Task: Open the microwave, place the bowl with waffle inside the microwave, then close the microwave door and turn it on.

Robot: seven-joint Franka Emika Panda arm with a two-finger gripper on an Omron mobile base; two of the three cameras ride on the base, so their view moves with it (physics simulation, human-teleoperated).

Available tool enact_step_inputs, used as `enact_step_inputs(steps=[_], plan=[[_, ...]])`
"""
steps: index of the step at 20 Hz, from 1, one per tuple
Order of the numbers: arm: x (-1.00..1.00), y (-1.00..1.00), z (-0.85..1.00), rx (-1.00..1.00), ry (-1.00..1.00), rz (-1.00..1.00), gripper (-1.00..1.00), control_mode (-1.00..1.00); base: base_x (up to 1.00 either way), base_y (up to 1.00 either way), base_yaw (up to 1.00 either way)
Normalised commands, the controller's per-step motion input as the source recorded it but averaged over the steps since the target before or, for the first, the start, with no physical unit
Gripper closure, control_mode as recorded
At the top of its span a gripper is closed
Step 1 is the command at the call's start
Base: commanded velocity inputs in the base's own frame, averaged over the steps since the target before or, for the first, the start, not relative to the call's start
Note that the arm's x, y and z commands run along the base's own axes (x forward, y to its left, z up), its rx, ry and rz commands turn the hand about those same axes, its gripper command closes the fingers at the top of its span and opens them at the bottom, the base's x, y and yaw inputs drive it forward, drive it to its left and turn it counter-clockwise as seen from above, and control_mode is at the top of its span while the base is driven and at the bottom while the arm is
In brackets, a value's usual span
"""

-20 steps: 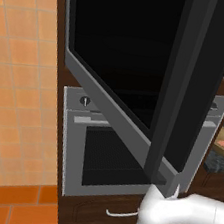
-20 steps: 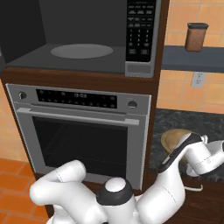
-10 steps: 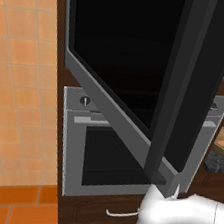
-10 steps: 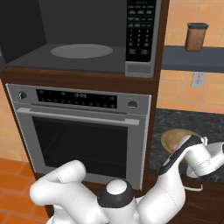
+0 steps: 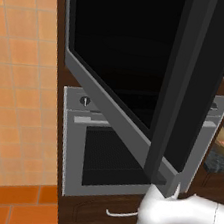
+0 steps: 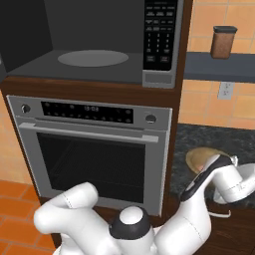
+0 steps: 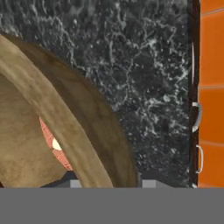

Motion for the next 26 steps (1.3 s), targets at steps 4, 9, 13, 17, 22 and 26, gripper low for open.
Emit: enact_step_inputs(steps=[4,9,13,17,22,26], plan=[[-0.96,-0.26,0.6,-0.03,-0.21,0.01,1.0,-1.0,0.0,0.0,0.0],[-1.0,-0.12,0.8,-0.08,-0.34,0.11,1.0,-1.0,0.0,0.0,0.0],[-1.0,0.08,0.8,-0.12,-0.18,0.16,1.0,-1.0,0.0,0.0,0.0],[-1.0,0.41,0.51,-0.12,-0.18,0.21,1.0,-1.0,0.0,0.0,0.0],[-1.0,0.94,0.24,-0.16,-0.36,0.11,1.0,-1.0,0.0,0.0,0.0],[-0.87,1.0,0.55,-0.1,-0.25,0.0,1.0,-1.0,0.0,0.0,0.0]])
